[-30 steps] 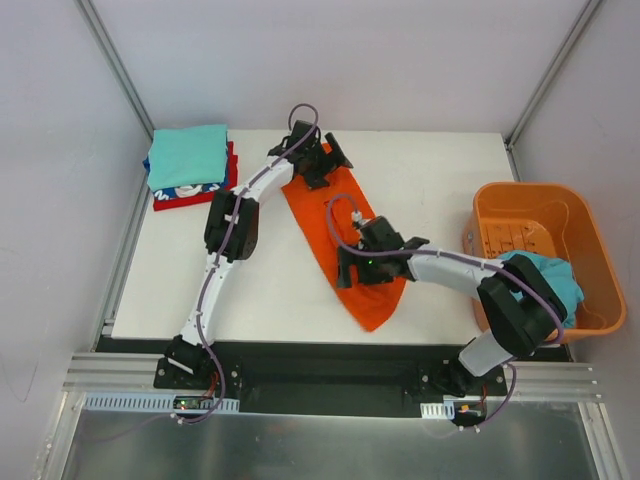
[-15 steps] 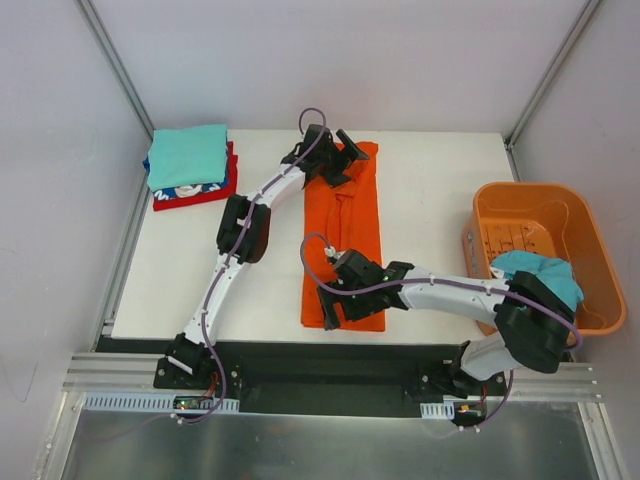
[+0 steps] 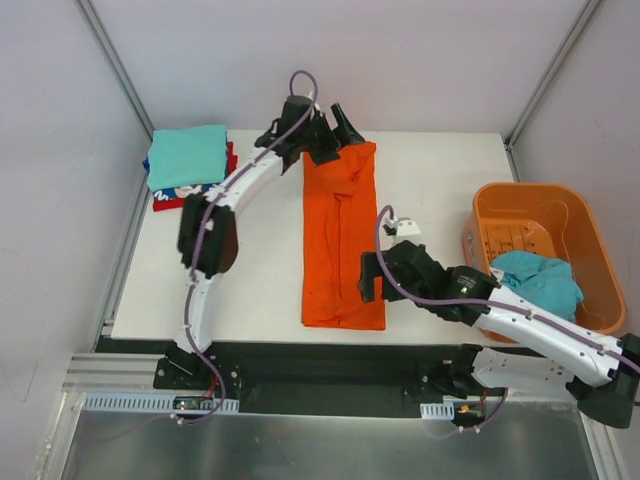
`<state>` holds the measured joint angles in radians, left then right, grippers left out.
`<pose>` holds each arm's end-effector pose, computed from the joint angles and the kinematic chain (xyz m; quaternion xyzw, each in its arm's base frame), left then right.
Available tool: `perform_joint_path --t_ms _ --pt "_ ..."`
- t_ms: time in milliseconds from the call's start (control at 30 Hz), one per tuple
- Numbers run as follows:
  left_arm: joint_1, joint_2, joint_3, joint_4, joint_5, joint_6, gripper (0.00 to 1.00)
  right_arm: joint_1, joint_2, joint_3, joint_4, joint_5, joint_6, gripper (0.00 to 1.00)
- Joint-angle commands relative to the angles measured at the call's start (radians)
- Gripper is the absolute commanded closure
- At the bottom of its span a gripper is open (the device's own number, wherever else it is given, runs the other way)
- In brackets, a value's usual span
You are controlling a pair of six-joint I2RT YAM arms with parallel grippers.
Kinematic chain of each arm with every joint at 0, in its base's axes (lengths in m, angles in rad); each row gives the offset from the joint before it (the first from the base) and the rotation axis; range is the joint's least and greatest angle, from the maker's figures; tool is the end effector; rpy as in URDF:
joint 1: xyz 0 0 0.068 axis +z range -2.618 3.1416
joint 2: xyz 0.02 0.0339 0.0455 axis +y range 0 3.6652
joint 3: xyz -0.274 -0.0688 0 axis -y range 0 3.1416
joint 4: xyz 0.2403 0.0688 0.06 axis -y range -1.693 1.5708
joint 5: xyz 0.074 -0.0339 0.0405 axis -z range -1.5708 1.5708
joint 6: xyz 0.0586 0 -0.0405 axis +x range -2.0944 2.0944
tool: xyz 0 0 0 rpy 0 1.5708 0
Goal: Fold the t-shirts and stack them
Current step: Rotate the tshirt 90 degrees, then grab the bottom of the folded rectangular tshirt with both arms
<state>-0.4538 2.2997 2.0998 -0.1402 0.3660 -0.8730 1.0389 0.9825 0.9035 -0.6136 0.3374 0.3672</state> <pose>0.5043 -0.2693 0.2860 -0.0643 0.8072 -0.4666 0.3557 0.1241 0.1726 0.2997 -0.2267 0.8660 0.1550 0.4180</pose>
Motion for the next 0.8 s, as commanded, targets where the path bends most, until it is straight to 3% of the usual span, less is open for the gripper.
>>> perform_joint_path --t_ms 0,33,67,133,167,267,367,567,767 --pt "-0.069 -0.49 -0.301 0.033 0.102 0.206 0.01 -0.04 -0.051 -0.011 -0.195 0.2 0.118 0.03" --pt "-0.081 -0.625 -0.389 0.033 0.079 0.222 0.01 -0.071 -0.068 -0.04 -0.18 0.177 0.108 0.03" --pt "-0.092 -0.691 -0.573 0.033 0.039 0.22 0.01 -0.086 -0.073 -0.054 -0.17 0.143 0.099 0.03" --pt "-0.133 -0.873 -0.751 0.031 -0.068 0.201 0.01 -0.121 -0.084 -0.101 -0.141 0.054 0.093 0.03" --pt "-0.152 -0.926 -0.915 0.033 -0.096 0.184 0.01 -0.132 -0.087 -0.115 -0.132 0.031 0.093 0.03" --pt "-0.21 -1.089 -1.177 0.028 -0.176 0.115 0.01 -0.154 -0.093 -0.175 -0.088 -0.049 0.084 0.03" --pt "-0.235 -1.172 -1.343 0.017 -0.136 0.031 0.01 -0.168 -0.087 -0.23 -0.057 -0.115 0.082 0.03" --pt "-0.345 -1.205 -1.532 0.002 -0.137 -0.089 0.01 -0.181 -0.087 -0.339 0.032 -0.241 0.133 0.03" --pt "-0.362 -1.111 -1.568 0.001 -0.176 -0.141 0.15 -0.191 -0.087 -0.403 0.09 -0.261 0.162 0.03"
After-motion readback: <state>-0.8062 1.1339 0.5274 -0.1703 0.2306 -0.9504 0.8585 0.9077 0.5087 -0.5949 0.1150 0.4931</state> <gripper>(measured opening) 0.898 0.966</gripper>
